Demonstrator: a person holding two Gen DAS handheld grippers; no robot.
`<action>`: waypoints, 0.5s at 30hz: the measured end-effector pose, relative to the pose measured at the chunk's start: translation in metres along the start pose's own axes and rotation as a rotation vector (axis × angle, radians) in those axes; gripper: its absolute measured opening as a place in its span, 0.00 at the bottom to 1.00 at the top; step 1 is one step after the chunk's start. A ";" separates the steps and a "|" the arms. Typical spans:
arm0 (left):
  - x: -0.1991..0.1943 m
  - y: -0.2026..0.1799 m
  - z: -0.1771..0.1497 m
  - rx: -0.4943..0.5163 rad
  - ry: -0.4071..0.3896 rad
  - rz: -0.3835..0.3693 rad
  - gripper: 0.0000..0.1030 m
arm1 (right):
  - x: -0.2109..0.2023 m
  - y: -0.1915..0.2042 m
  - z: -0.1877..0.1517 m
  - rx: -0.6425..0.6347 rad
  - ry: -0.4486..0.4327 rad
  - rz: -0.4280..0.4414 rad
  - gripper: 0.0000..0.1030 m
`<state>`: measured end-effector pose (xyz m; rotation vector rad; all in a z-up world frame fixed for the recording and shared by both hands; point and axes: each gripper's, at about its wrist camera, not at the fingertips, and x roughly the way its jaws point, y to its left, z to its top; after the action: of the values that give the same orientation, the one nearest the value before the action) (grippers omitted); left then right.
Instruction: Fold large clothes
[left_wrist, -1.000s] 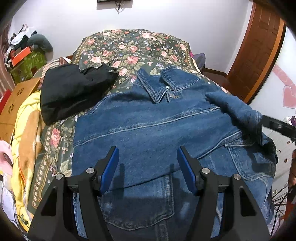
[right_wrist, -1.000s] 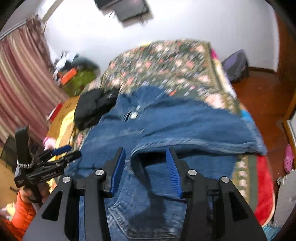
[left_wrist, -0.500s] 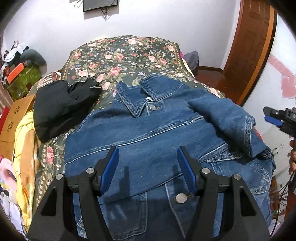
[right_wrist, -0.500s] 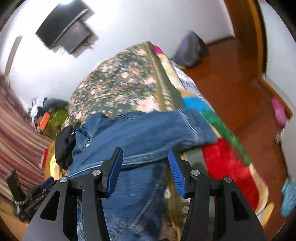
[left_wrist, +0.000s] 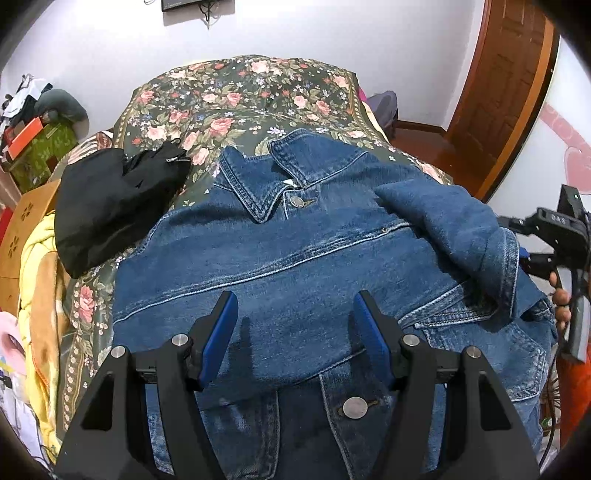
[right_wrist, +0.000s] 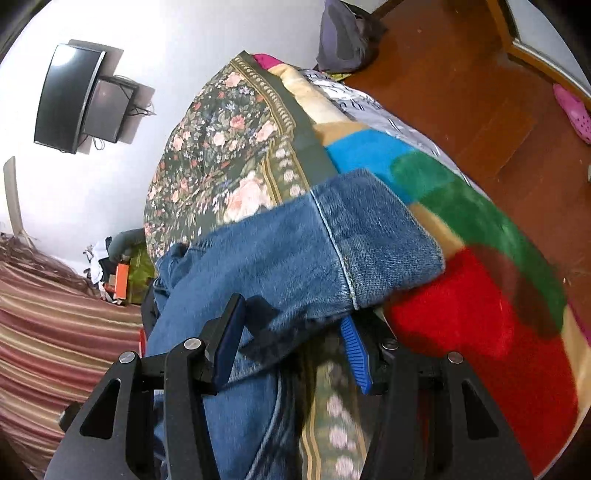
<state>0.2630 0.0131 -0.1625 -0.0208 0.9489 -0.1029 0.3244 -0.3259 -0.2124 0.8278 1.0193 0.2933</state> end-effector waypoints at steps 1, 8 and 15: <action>0.000 0.000 0.000 0.001 -0.001 0.001 0.62 | -0.001 0.000 0.001 -0.012 -0.003 -0.007 0.45; -0.004 0.010 -0.001 -0.006 -0.017 0.017 0.62 | -0.025 0.048 -0.010 -0.193 -0.111 -0.030 0.09; -0.017 0.031 -0.003 -0.035 -0.048 0.023 0.62 | -0.048 0.133 -0.031 -0.407 -0.173 0.065 0.09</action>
<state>0.2530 0.0452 -0.1524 -0.0448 0.9027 -0.0640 0.2936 -0.2500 -0.0938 0.5068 0.7374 0.4598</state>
